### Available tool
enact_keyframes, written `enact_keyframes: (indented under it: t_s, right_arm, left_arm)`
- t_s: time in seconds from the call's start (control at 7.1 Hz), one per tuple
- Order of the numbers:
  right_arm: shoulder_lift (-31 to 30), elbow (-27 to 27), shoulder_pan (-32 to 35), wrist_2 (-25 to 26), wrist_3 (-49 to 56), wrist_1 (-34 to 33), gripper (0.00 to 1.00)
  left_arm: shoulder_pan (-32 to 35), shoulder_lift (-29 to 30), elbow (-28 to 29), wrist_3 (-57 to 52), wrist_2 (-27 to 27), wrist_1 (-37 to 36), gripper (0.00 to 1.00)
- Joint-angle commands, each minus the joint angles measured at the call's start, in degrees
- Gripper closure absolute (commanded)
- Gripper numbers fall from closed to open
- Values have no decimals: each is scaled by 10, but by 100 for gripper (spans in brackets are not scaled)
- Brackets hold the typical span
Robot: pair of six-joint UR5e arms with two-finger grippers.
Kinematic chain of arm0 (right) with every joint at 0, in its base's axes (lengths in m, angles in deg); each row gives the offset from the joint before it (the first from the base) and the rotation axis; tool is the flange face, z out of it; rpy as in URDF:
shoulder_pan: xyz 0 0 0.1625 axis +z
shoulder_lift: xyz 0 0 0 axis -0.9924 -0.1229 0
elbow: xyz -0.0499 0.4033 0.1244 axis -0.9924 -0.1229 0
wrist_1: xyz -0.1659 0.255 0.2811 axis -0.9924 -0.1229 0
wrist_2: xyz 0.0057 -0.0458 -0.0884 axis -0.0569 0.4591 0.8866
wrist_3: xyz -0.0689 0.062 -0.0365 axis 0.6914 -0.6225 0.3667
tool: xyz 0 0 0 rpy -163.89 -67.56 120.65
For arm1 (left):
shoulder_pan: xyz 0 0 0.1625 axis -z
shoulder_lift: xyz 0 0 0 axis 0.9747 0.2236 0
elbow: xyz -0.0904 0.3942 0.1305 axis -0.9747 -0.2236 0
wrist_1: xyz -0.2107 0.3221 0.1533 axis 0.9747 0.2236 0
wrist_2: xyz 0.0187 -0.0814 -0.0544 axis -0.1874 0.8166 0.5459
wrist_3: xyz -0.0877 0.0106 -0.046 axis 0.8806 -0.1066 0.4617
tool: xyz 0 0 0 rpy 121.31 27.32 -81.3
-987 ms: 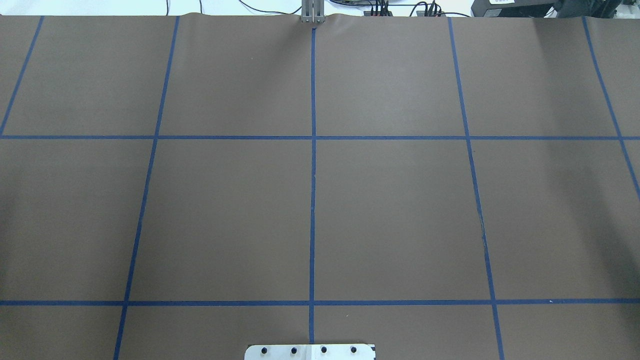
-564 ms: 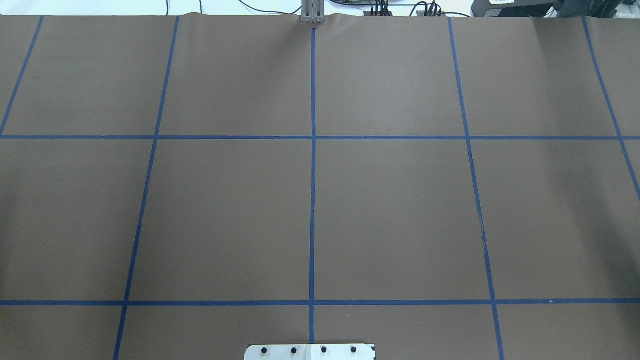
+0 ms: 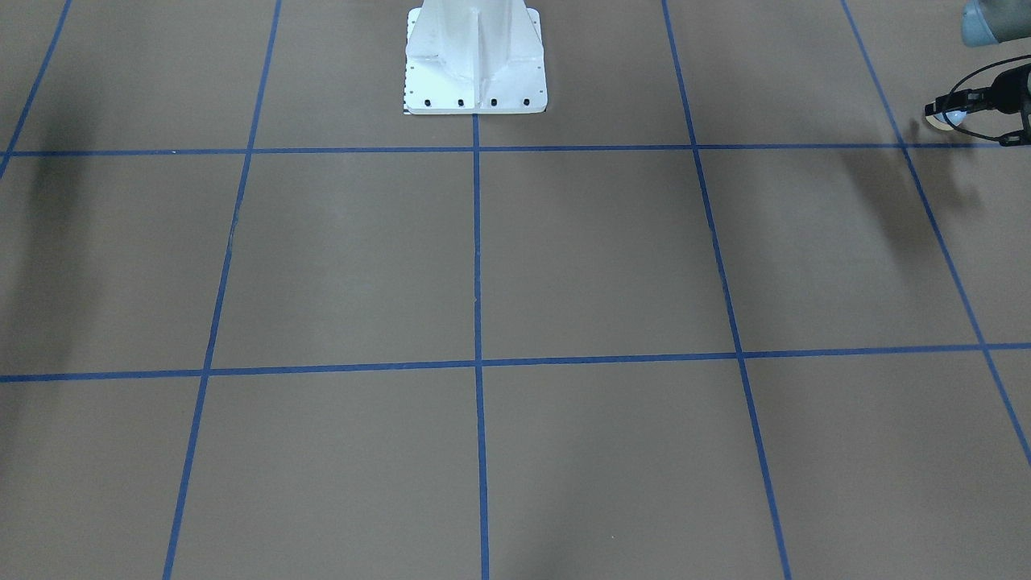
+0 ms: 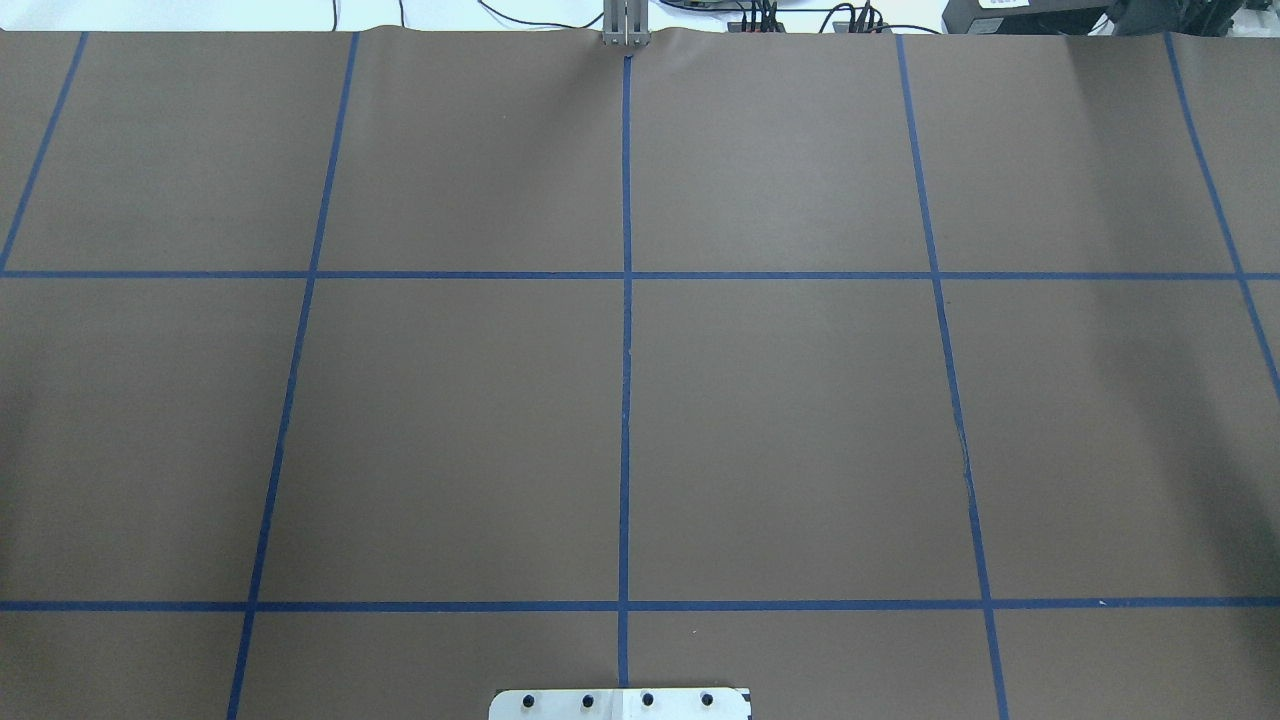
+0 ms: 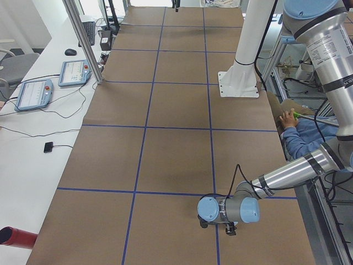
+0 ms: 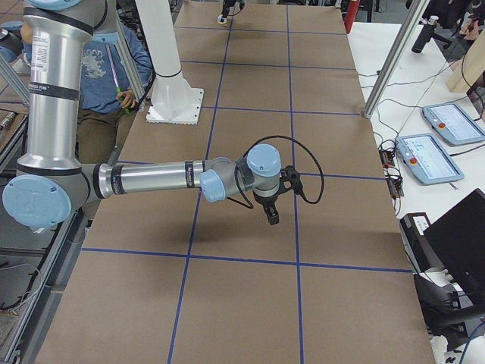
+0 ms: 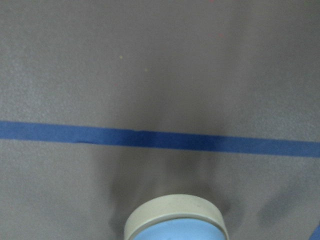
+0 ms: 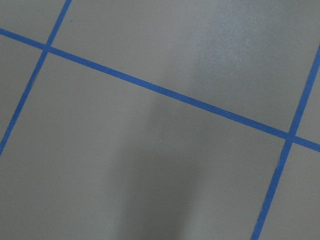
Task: Place and press bell with both arms
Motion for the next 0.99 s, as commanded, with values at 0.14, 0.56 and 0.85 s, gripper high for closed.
enact_keyframes:
  t_s: [0.14, 0.56, 0.85]
  right_arm:
    - [0, -1, -1, -1, 0, 0, 0]
    - [-3, 0, -1, -1, 0, 0, 0]
    - [-4, 1, -1, -1, 0, 0, 0]
  left_arm:
    - [-7, 1, 0, 0, -1, 0, 7]
    - [-14, 1, 0, -1, -1, 0, 64]
    - [-15, 2, -10, 3, 1, 28, 100]
